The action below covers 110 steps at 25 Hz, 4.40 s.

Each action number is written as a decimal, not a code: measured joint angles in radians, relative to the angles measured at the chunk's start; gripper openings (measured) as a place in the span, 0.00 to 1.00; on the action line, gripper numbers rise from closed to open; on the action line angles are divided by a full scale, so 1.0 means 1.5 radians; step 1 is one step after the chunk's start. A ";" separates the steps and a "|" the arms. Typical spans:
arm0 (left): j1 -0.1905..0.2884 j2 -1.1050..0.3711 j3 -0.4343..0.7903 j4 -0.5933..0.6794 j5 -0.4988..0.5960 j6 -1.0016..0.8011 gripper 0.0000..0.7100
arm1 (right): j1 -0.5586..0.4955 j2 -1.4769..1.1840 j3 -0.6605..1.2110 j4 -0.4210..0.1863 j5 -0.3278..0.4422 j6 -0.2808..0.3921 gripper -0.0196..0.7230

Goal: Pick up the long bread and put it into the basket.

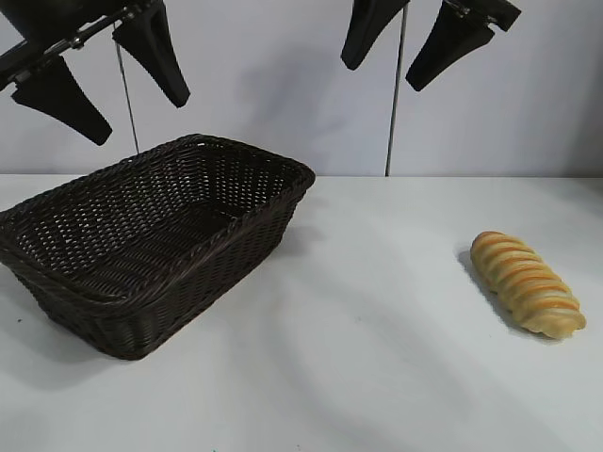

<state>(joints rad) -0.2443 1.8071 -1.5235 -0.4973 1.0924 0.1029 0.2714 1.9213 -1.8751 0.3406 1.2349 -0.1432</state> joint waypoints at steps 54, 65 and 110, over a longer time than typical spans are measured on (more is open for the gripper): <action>0.000 0.000 0.000 -0.003 -0.013 -0.017 0.84 | 0.000 0.000 0.000 0.000 0.001 0.000 0.75; 0.000 0.000 0.000 0.042 0.010 -0.293 0.84 | 0.000 0.000 0.000 0.000 0.001 0.000 0.75; 0.000 -0.073 0.139 0.175 0.013 -0.556 0.84 | 0.000 0.000 0.000 0.000 0.002 0.000 0.75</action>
<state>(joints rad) -0.2443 1.6969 -1.3154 -0.2354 1.1122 -0.7311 0.2714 1.9213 -1.8751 0.3406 1.2386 -0.1432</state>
